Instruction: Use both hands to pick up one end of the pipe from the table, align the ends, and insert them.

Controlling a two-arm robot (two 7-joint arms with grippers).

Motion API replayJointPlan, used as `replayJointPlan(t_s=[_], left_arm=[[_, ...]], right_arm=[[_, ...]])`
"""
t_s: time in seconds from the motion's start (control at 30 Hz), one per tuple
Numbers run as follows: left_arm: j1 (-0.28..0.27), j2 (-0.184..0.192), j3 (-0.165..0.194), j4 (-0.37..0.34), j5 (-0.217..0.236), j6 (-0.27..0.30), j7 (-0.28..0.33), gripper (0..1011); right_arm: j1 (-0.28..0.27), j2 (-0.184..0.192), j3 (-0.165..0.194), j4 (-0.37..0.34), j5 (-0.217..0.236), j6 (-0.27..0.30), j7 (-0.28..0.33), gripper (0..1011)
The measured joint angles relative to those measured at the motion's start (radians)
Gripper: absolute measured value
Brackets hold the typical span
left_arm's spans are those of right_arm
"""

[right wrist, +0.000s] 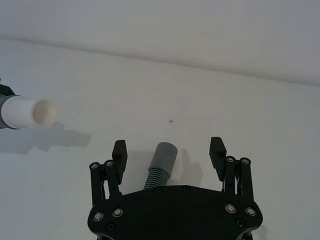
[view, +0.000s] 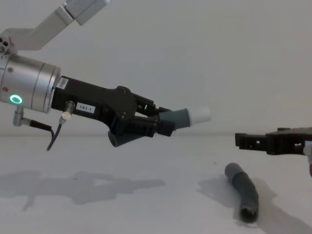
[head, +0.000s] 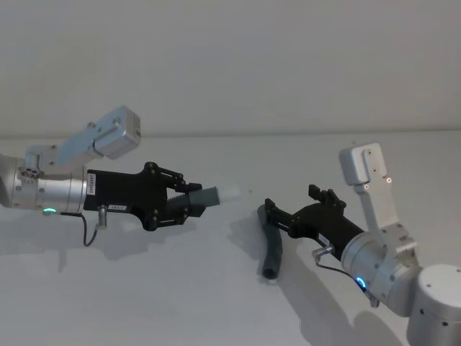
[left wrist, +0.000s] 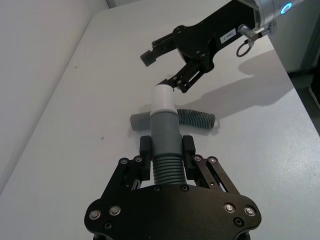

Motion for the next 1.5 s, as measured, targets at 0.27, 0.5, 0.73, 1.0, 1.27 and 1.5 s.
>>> replayJointPlan(t_s=[0.27, 0.5, 0.73, 1.0, 1.27, 1.5], left_arm=[[-0.005, 0.000, 0.004, 0.005, 0.002, -0.014, -0.009, 336], [-0.008, 0.000, 0.006, 0.007, 0.002, -0.021, -0.013, 336], [-0.009, 0.000, 0.007, 0.008, 0.003, -0.024, -0.015, 336], [-0.010, 0.000, 0.008, 0.009, 0.003, -0.026, -0.016, 336], [-0.010, 0.000, 0.008, 0.009, 0.003, -0.027, -0.017, 336], [-0.011, 0.000, 0.008, 0.009, 0.003, -0.028, -0.017, 336]], right_arm=[[0.025, -0.024, -0.016, 0.040, -0.018, 0.021, -0.012, 1002], [0.047, -0.046, -0.030, 0.074, -0.035, 0.037, -0.024, 1003], [0.068, -0.062, -0.040, 0.101, -0.052, 0.057, -0.033, 1002], [0.085, -0.072, -0.049, 0.123, -0.067, 0.086, -0.040, 1002], [0.098, -0.080, -0.056, 0.142, -0.079, 0.115, -0.041, 1003], [0.101, -0.084, -0.058, 0.153, -0.084, 0.136, -0.039, 1002]])
